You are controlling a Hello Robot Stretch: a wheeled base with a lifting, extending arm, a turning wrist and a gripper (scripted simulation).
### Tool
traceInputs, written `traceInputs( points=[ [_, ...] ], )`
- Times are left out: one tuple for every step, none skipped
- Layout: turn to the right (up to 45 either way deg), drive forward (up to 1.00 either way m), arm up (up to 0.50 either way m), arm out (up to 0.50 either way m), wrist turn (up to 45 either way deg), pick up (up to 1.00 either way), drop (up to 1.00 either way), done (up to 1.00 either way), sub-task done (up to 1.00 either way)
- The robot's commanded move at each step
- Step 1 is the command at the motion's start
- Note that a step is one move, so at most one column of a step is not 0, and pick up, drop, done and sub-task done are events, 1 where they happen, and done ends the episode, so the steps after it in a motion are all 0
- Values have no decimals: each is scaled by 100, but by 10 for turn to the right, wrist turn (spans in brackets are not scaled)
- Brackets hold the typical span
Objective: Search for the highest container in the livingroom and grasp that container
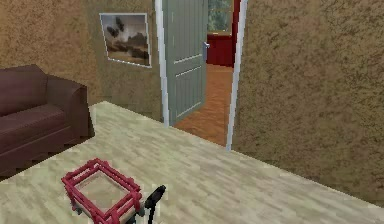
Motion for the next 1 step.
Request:
traceInputs(
  points=[
    [0, 15, 0, 0, 0, 0, 0, 0, 0]
  ],
)
